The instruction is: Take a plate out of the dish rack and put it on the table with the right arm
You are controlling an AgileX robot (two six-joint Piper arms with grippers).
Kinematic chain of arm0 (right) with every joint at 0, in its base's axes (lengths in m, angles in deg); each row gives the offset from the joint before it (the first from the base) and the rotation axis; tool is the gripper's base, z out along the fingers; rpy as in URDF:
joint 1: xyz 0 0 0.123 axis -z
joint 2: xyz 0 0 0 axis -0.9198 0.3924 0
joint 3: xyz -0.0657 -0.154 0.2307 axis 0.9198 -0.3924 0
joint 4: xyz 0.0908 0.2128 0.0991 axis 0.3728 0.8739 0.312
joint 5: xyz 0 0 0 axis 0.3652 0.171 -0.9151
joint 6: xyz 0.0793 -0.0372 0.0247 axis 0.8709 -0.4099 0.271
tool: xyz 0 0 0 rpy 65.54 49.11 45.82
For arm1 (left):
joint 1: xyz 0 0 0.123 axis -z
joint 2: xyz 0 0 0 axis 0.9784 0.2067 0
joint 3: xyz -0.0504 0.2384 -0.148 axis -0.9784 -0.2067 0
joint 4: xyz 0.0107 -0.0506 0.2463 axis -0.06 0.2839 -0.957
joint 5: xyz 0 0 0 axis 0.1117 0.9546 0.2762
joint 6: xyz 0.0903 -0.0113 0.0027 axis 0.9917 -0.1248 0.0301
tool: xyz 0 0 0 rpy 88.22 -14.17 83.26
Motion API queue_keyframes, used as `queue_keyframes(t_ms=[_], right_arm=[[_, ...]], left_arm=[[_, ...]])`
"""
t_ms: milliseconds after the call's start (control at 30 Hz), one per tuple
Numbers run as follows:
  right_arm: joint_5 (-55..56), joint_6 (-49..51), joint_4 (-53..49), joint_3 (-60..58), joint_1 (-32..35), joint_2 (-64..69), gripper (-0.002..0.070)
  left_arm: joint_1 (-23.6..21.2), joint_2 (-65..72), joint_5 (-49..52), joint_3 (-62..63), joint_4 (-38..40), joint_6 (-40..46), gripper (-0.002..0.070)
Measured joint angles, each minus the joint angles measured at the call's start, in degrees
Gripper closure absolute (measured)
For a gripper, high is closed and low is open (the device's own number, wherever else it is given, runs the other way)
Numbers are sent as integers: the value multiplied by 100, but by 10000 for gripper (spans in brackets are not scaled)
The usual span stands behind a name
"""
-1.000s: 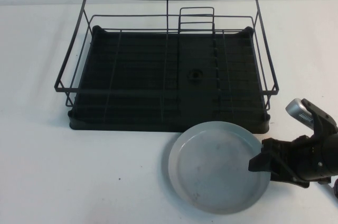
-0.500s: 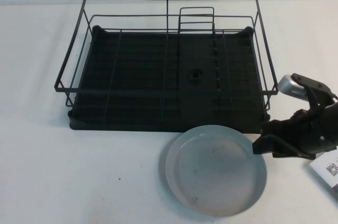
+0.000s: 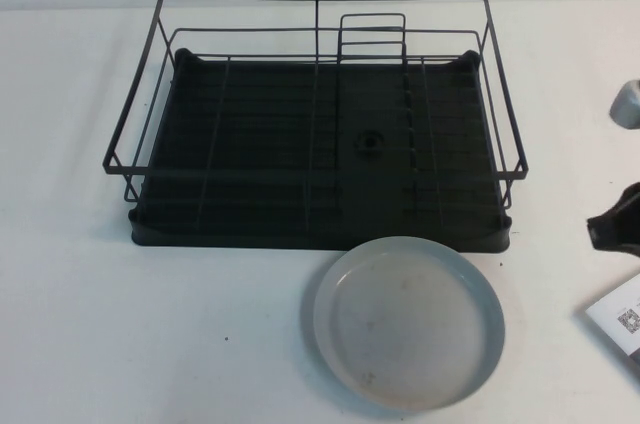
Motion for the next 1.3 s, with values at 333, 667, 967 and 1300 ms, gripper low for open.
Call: queue_keyframes(t_ms=[333,667,967,1300], right_arm=[[-169,12,-134,-642,0,-2541,692],[-946,1,-146,-1134,9,-3972,694],[243,1,-408,-1846,23,-4026,694],[3211,-9,-1036,-4613,1176,-4960,694]], left_arm=[[0,0,0,0,0,0,679],[0,0,0,0,0,0,679],[0,0,0,0,0,0,679],[0,0,0,0,0,0,679]])
